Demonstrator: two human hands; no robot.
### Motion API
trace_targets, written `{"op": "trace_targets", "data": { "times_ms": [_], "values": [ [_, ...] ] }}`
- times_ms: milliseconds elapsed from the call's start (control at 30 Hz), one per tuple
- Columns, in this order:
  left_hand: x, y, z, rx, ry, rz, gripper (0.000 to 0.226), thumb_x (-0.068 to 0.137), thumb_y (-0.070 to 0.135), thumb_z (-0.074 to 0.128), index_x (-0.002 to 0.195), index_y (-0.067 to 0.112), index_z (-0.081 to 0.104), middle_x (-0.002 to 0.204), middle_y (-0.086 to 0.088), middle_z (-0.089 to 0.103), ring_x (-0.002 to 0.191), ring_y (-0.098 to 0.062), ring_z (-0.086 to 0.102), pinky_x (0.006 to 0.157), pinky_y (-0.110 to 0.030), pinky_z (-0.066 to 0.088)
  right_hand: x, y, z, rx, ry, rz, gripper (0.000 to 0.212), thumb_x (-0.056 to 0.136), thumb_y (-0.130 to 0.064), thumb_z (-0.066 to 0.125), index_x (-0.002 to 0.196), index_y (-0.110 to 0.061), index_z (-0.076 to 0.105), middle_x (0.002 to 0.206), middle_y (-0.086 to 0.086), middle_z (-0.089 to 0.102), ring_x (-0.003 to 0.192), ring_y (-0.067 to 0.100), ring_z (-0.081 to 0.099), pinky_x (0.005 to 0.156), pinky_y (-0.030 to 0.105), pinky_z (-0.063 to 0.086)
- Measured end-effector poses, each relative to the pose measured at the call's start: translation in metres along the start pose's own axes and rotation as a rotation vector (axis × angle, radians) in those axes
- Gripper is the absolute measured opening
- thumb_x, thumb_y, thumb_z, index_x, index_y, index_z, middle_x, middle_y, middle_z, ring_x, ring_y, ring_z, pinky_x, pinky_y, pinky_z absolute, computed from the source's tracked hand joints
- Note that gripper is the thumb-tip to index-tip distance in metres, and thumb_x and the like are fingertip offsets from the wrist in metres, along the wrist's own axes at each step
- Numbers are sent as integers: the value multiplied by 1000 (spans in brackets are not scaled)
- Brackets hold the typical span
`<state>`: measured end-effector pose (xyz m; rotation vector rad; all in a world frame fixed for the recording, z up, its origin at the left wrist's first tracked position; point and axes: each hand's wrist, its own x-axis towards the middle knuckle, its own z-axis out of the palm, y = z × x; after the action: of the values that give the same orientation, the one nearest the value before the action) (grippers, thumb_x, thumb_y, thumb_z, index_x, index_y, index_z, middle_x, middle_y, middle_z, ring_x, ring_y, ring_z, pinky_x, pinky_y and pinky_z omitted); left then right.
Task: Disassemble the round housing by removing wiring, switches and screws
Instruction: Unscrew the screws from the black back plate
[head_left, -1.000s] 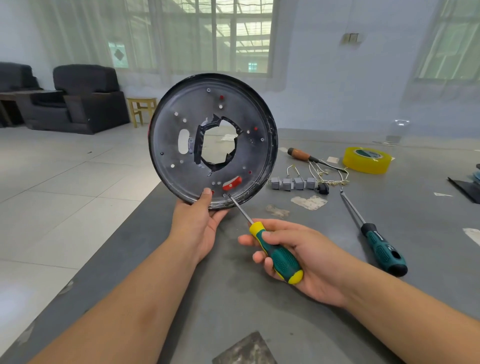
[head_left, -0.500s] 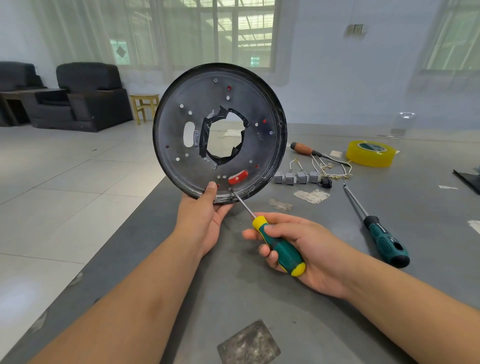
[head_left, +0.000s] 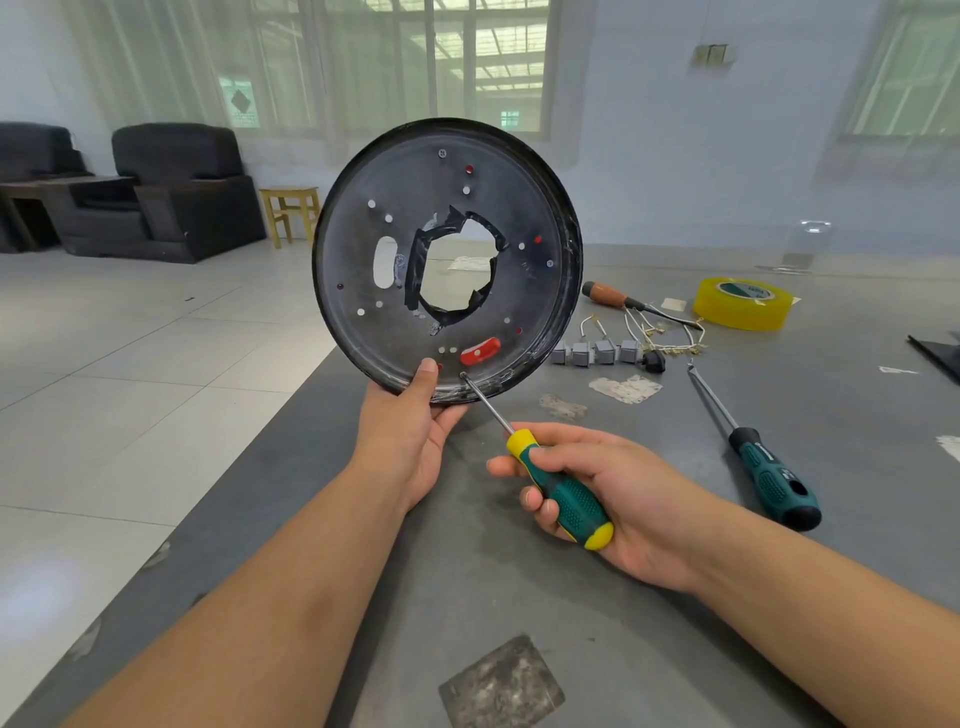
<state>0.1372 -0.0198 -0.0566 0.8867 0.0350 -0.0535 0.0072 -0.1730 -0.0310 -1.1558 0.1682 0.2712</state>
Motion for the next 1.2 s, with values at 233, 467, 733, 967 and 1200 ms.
{"op": "trace_targets", "data": {
  "times_ms": [233, 467, 733, 967, 1200],
  "values": [
    [-4, -4, 2, 177, -37, 125, 37, 107, 8, 56, 143, 13, 52, 136, -8, 69, 121, -28, 69, 95, -51, 61, -2, -5, 3, -12, 57, 80, 30, 97, -11, 64, 121, 7, 59, 105, 26, 74, 70, 21, 71, 58, 21, 58],
    [-3, -9, 4, 240, 15, 178, 36, 107, 10, 57, 143, 15, 54, 134, -5, 70, 119, -26, 70, 87, -49, 64, -5, -8, 18, -351, 197, 10, 27, 101, -19, 61, 106, 8, 62, 76, 16, 74, 61, 22, 71, 51, 25, 57],
    [-6, -12, 4, 383, 23, 295, 46, 107, 13, 57, 150, 19, 45, 135, -3, 67, 117, -24, 70, 82, -45, 66, -12, -3, 33, -1372, 463, -212, 36, 101, -37, 45, 78, -11, 55, 63, 6, 64, 67, 31, 70, 52, 29, 50],
    [-8, -16, 2, 508, 20, 399, 53, 106, 16, 59, 154, 25, 41, 128, 7, 68, 103, -9, 72, 72, -34, 65, -9, 1, 24, -1654, 539, -359, 29, 96, -34, 51, 75, -14, 46, 70, 10, 49, 74, 39, 53, 53, 36, 34],
    [-4, -14, 0, 472, 31, 400, 51, 106, 17, 58, 153, 25, 42, 132, 5, 68, 107, -10, 72, 75, -38, 65, 0, -17, 5, -146, 127, 101, 29, 92, -11, 48, 116, -1, 62, 80, 11, 68, 57, 18, 53, 49, 28, 45]
  ]
}}
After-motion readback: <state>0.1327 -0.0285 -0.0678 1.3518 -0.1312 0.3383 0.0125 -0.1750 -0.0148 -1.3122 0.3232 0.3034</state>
